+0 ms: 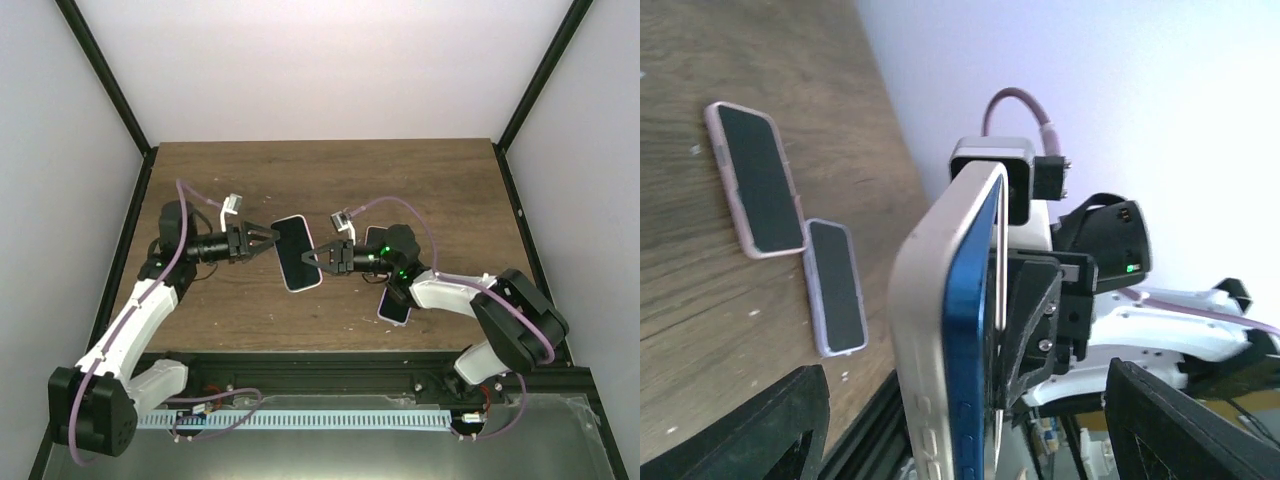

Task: Put the phone into the phone case

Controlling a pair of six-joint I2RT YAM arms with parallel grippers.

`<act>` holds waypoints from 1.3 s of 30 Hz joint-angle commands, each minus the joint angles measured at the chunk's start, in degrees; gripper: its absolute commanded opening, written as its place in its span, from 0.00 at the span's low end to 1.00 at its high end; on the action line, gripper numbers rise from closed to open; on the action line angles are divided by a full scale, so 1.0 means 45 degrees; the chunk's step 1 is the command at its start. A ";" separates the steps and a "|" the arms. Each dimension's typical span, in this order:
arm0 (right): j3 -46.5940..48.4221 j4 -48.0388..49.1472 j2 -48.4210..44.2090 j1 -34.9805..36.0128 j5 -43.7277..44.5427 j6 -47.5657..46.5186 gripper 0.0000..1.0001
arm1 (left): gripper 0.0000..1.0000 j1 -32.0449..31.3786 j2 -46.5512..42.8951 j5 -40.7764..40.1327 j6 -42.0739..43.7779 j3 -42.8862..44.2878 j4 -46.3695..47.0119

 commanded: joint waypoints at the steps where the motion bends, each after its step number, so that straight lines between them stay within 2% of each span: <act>1: 0.0024 0.2534 -0.0635 -0.0055 -0.0544 0.1116 0.08 | 0.76 0.0041 -0.0593 0.0753 -0.1133 0.0000 0.1842; 6: -0.0016 0.3286 -0.0650 -0.0038 -0.0682 0.1662 0.08 | 0.72 0.0047 -0.0659 0.1116 -0.3081 -0.0709 0.4674; 9: -0.0140 0.4011 -0.0526 -0.0037 -0.0712 0.2119 0.08 | 0.62 0.0053 -0.0487 0.1245 -0.4320 -0.1117 0.6527; 14: -0.0309 0.4970 -0.0248 -0.0036 -0.0727 0.2722 0.08 | 0.46 0.0046 -0.0333 0.1230 -0.5137 -0.1434 0.7842; 19: -0.0297 0.5082 -0.0121 0.0013 -0.0763 0.2753 0.09 | 0.21 0.0038 -0.0228 0.1190 -0.5492 -0.1507 0.8266; 23: -0.0206 0.5048 -0.0025 0.0076 -0.0755 0.2777 0.15 | 0.10 0.0030 -0.0143 0.1145 -0.5099 -0.1414 0.7608; 28: -0.0183 0.4579 -0.0019 0.0094 -0.0675 0.2581 0.21 | 0.00 0.0020 -0.0004 0.0972 -0.3516 -0.0853 0.5459; 31: -0.0181 0.4398 -0.0053 0.0104 -0.0616 0.2470 0.21 | 0.00 0.0022 0.0055 0.0688 -0.2311 -0.0289 0.3300; 35: -0.0080 0.4166 0.0024 0.0100 -0.0610 0.2435 0.26 | 0.00 0.0033 0.0142 0.0707 -0.2339 -0.0085 0.3105; 37: -0.0027 0.4305 0.0084 0.0101 -0.0638 0.2500 0.16 | 0.00 0.0031 0.0244 0.0850 -0.2440 0.0006 0.3145; 39: -0.0016 0.4826 0.0116 0.0101 -0.0705 0.2779 0.10 | 0.13 0.0026 0.0243 0.1025 -0.2763 0.0000 0.3436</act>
